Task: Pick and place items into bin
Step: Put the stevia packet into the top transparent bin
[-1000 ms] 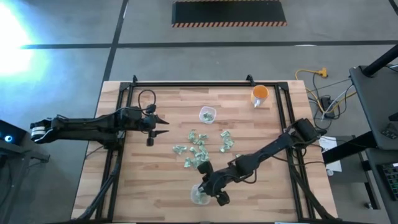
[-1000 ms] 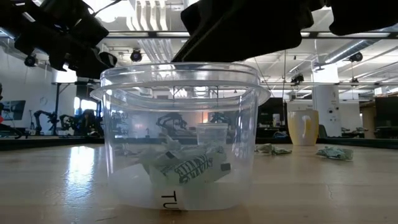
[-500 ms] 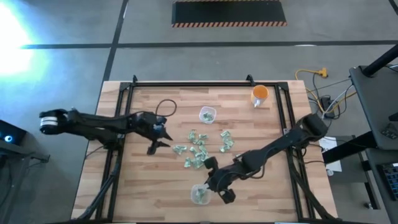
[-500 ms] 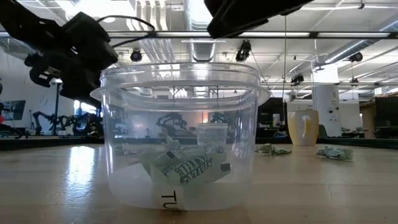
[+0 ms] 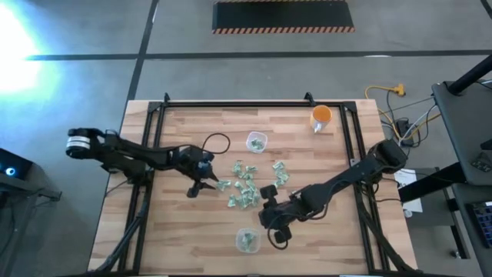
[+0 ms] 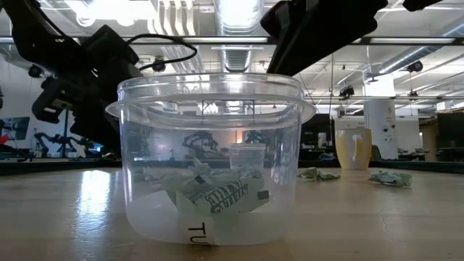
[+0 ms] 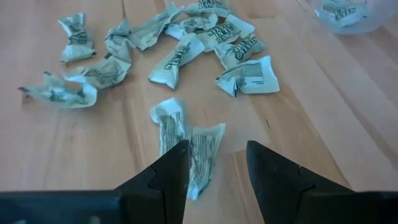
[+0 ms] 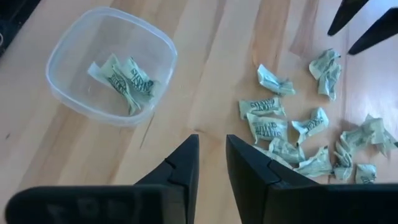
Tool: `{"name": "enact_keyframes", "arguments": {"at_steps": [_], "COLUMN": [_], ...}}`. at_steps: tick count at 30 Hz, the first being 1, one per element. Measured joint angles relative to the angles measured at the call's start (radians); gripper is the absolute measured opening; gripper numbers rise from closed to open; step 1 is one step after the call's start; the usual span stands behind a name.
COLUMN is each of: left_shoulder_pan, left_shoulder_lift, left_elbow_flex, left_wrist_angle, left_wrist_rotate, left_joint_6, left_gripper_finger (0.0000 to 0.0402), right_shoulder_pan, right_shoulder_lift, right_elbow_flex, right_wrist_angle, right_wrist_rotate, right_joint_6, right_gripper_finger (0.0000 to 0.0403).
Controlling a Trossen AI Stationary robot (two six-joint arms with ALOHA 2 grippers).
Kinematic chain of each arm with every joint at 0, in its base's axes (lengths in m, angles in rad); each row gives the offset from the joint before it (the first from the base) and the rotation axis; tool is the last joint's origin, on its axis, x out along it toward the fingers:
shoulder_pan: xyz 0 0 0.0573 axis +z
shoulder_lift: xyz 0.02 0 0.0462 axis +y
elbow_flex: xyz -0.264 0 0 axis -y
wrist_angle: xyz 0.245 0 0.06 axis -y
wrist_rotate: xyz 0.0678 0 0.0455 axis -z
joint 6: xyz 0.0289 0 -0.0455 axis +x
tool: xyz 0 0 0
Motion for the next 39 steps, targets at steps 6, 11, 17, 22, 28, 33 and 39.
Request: {"name": "enact_keyframes", "arguments": {"at_steps": [6, 11, 17, 22, 28, 33, 39], "left_shoulder_pan": [-0.003, -0.004, -0.004, -0.004, -0.004, -0.004, -0.004], "left_shoulder_lift": [0.072, 0.12, 0.157, 0.147, 0.134, 0.136, 0.136], "left_elbow_flex": [0.0, 0.003, 0.007, 0.01, 0.008, 0.008, 0.008], "left_wrist_angle": [0.07, 0.072, 0.082, 0.074, 0.071, 0.071, 0.071], "left_wrist_rotate": [-0.003, -0.006, -0.056, -0.067, -0.068, -0.067, -0.066], "left_joint_6": [0.019, 0.022, 0.029, 0.029, 0.03, 0.048, 0.054], "left_gripper_finger": [0.0142, 0.0142, 0.0141, 0.013, 0.0096, 0.0058, 0.002], "right_shoulder_pan": [0.0, 0.0, 0.0, 0.0, 0.0, 0.0, 0.0], "right_shoulder_lift": [0.0, 0.0, 0.0, 0.0, 0.0, 0.0, 0.0], "right_elbow_flex": [-0.001, -0.002, -0.002, -0.002, -0.002, -0.002, -0.002], "right_wrist_angle": [0.0, 0.0, 0.0, -0.001, -0.004, -0.004, -0.004], "right_wrist_rotate": [0.0, 0.0, 0.0, -0.001, -0.001, -0.001, -0.002], "right_joint_6": [0.0, 0.0, 0.0, 0.0, 0.0, 0.0, 0.0], "right_gripper_finger": [0.0074, 0.0066, 0.006, 0.0059, 0.0059, 0.0059, 0.0061]}}
